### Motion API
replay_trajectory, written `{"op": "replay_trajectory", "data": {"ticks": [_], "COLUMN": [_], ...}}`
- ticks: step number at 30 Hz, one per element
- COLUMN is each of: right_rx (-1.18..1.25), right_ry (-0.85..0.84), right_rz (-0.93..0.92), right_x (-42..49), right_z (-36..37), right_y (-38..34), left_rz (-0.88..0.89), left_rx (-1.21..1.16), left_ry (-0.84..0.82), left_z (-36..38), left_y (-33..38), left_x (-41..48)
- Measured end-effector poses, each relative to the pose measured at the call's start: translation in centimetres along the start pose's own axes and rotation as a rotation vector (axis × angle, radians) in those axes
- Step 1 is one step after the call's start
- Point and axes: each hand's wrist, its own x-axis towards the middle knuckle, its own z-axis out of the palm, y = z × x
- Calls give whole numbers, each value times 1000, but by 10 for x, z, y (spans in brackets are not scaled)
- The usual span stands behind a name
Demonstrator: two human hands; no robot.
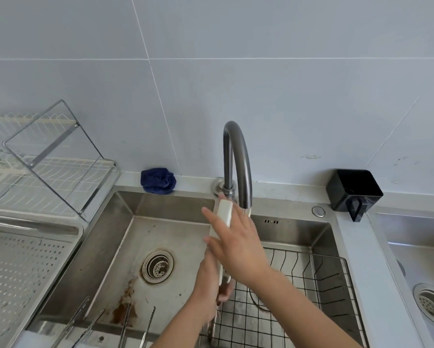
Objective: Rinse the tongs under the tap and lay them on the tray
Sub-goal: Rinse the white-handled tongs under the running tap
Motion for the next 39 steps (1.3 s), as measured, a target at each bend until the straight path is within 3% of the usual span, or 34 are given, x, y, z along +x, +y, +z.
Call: {"op": "replay_trajectory", "data": {"ticks": [2, 4, 7, 8, 10, 11, 13, 16, 20, 23, 26, 28, 32, 39], "right_rx": [1, 72, 286, 449, 995, 1265, 1463, 1332, 1348, 1297, 1307, 1310, 1381, 792], "right_ry": [77, 261, 497, 483, 307, 190, 25, 16, 92, 187, 244, 253, 230, 373], "right_rz": [18, 67, 343, 482, 670, 701, 637, 530, 541, 534, 532, 514, 520, 595], "right_x": [-10, -19, -24, -23, -15, -11, -5, 5, 8, 7, 5, 6, 13, 49], "right_z": [-6, -9, -13, -16, -26, -28, -37, -41, -31, -29, -31, -34, -44, -27], "right_y": [5, 12, 21, 23, 29, 34, 40, 39, 39, 36, 32, 33, 37, 27], "left_rz": [4, -3, -17, -15, -6, -3, -17, -49, -9, 178, 307, 284, 188, 157], "left_rx": [24, -11, -90, -88, -55, -29, 7, 46, 65, 28, 178, 284, 264, 1], "left_ry": [-38, -65, -98, -116, -134, -140, -162, -203, -108, -15, 28, 10, -112, -89], "left_z": [5, 9, 13, 16, 22, 26, 32, 37, 40, 41, 46, 48, 47, 56], "left_y": [11, 17, 24, 27, 34, 38, 44, 49, 43, 34, 35, 41, 57, 66], "left_x": [3, 7, 14, 17, 20, 21, 22, 21, 23, 21, 19, 21, 25, 25]}}
